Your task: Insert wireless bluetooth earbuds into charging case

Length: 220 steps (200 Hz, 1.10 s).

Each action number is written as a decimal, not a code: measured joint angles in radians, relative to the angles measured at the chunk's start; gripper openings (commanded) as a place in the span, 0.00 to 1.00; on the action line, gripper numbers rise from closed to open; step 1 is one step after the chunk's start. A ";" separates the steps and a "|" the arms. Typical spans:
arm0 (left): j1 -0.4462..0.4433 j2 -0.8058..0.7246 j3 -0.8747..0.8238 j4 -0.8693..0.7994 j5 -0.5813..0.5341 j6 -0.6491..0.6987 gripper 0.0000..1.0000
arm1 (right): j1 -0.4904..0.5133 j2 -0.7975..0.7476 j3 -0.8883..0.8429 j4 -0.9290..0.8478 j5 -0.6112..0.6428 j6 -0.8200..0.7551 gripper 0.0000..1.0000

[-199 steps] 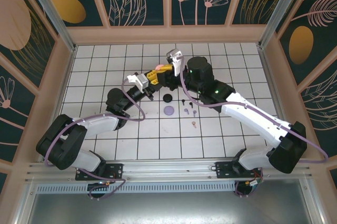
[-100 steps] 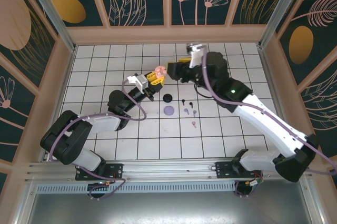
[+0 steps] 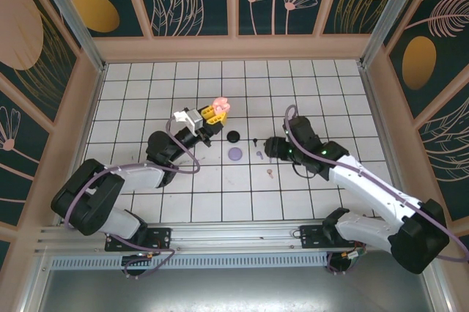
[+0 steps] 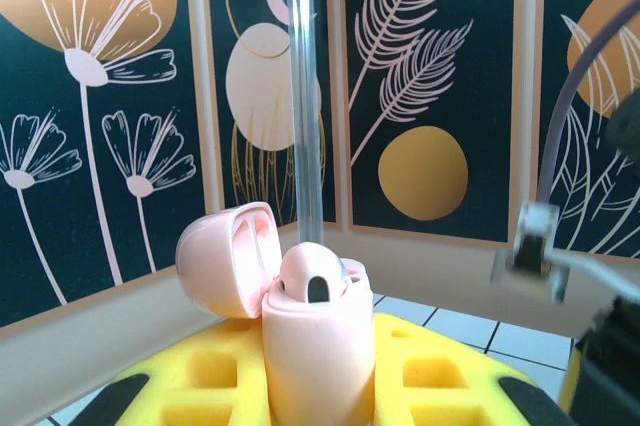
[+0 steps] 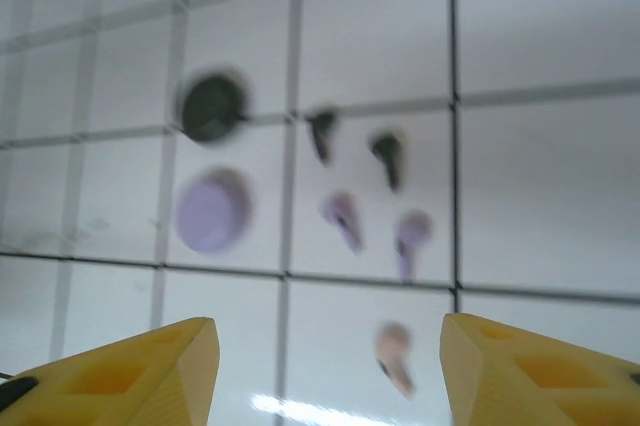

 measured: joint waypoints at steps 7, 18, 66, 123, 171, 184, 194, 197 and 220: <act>0.000 -0.007 -0.003 -0.005 0.005 0.000 0.00 | 0.000 0.010 -0.019 -0.005 -0.004 0.005 0.57; -0.002 -0.018 -0.009 -0.016 0.011 0.000 0.00 | 0.000 0.027 -0.040 -0.006 -0.007 0.011 0.56; -0.011 -0.035 -0.023 -0.041 0.030 0.000 0.00 | 0.012 0.119 -0.058 -0.005 -0.015 0.007 0.49; -0.014 -0.050 -0.026 -0.049 0.037 0.000 0.00 | 0.068 0.258 -0.048 -0.005 -0.014 -0.016 0.45; -0.019 -0.061 -0.026 -0.053 0.037 0.000 0.00 | 0.100 0.337 -0.012 -0.006 0.000 -0.025 0.42; -0.019 -0.061 -0.026 -0.055 0.037 0.001 0.00 | 0.103 0.354 0.000 -0.006 0.009 -0.034 0.41; -0.019 -0.061 -0.026 -0.057 0.037 0.000 0.00 | 0.105 0.367 0.010 -0.006 0.014 -0.038 0.40; -0.019 -0.061 -0.026 -0.057 0.037 0.000 0.00 | 0.105 0.370 0.012 -0.006 0.016 -0.039 0.40; -0.019 -0.061 -0.026 -0.059 0.037 0.000 0.00 | 0.114 0.403 0.037 -0.007 0.027 -0.047 0.39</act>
